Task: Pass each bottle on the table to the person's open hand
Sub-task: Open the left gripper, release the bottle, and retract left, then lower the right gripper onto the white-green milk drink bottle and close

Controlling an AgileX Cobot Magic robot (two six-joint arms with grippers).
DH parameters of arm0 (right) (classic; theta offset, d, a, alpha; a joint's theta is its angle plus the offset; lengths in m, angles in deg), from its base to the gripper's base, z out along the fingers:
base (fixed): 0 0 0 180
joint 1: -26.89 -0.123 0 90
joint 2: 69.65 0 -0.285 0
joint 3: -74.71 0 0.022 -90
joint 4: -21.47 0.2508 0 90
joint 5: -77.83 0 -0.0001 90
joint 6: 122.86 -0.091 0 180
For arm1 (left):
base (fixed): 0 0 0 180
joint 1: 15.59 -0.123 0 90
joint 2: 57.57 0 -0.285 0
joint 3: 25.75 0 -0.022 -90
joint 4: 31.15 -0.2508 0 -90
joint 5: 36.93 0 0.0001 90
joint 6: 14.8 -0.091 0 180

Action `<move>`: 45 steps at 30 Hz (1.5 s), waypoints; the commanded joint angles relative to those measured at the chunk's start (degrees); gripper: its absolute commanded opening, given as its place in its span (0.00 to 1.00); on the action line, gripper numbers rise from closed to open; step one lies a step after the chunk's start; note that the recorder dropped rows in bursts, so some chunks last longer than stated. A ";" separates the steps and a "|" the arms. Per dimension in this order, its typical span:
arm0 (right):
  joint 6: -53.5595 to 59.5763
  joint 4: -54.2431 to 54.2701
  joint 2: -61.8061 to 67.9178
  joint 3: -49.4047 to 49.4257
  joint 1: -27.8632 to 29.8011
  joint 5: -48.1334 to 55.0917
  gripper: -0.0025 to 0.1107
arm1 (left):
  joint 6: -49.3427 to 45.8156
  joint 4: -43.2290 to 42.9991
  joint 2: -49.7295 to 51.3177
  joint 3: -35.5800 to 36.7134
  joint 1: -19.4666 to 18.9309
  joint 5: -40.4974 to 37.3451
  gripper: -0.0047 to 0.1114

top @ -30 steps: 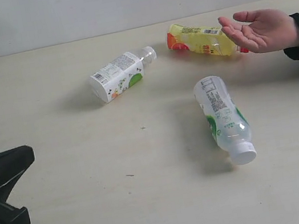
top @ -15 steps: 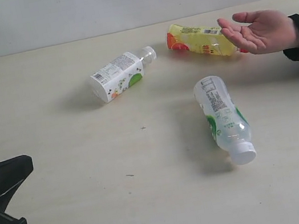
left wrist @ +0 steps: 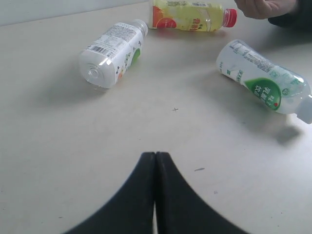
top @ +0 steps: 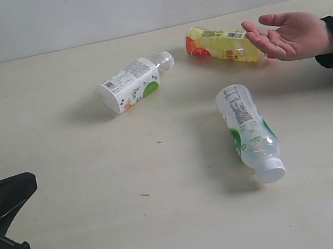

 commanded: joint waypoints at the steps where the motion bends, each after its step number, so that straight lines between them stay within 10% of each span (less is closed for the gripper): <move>1: 1.43 2.29 5.84 -0.50 -8.18 3.73 0.02 | -0.04 -0.09 -0.43 0.10 -0.14 0.50 0.04; 14: -0.42 1.77 21.90 -0.73 -13.67 5.23 0.05 | -0.04 -0.09 -0.43 0.10 -0.14 0.50 0.04; 24: 6.36 7.58 30.84 -0.73 -13.67 5.21 0.80 | -0.04 -0.09 -0.43 0.10 -0.14 0.50 0.04; 45: -10.18 -5.66 36.78 -0.73 -21.69 -10.52 0.72 | -0.04 -0.09 -0.43 0.10 -0.14 0.50 0.04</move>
